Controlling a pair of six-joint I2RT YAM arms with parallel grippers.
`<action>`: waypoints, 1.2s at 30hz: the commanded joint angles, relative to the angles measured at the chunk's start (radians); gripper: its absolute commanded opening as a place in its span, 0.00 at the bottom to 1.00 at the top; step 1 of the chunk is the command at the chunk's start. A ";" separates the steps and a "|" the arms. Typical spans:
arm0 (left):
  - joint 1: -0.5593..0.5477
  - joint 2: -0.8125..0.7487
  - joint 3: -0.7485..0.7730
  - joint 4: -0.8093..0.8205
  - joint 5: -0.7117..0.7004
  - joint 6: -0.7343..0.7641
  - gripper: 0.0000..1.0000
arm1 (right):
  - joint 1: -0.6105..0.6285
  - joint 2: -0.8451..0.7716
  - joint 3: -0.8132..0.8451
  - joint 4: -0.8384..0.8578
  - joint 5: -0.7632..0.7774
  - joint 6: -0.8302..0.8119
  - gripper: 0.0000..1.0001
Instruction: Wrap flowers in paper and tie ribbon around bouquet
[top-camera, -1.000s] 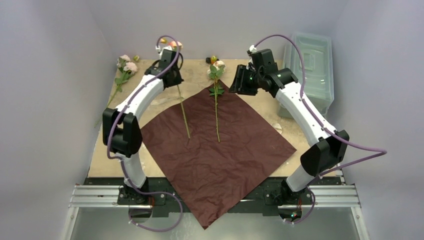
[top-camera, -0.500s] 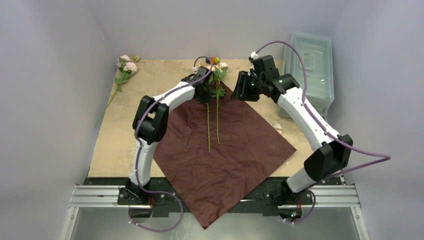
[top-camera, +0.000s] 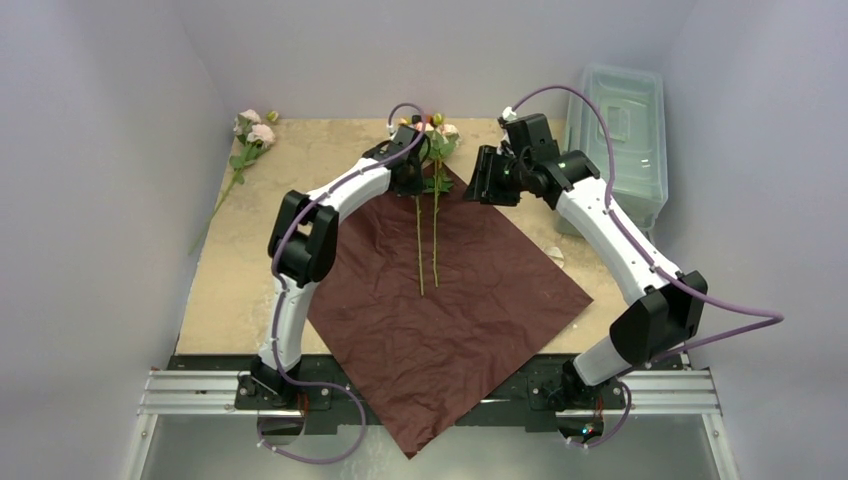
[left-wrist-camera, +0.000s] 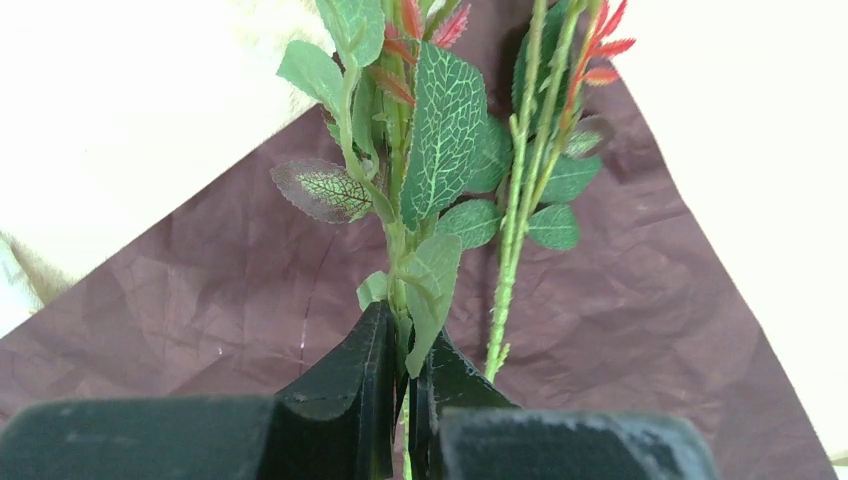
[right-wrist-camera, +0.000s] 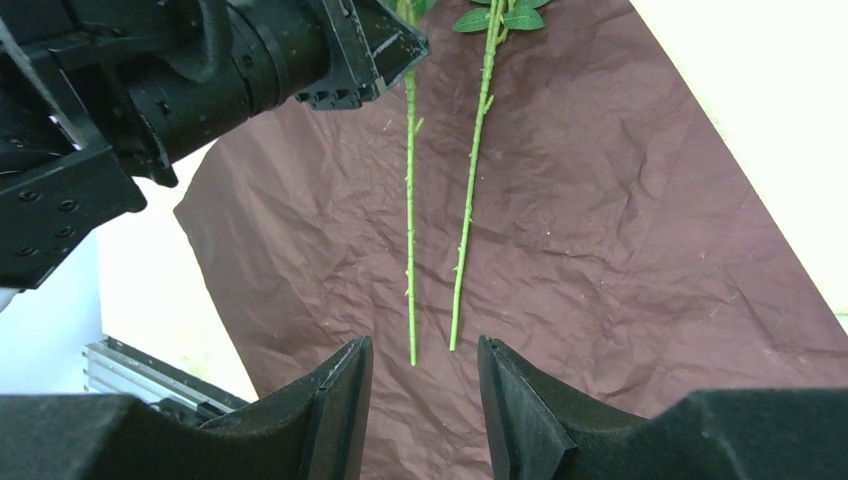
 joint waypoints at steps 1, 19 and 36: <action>0.002 0.023 0.073 0.039 -0.005 0.023 0.00 | -0.005 0.008 0.038 0.009 -0.015 -0.012 0.51; 0.005 0.036 0.036 0.108 0.003 0.058 0.28 | -0.005 0.039 0.044 -0.004 -0.036 -0.012 0.51; 0.220 -0.103 0.135 0.067 -0.220 0.526 0.70 | -0.005 0.036 0.048 0.003 -0.065 -0.011 0.51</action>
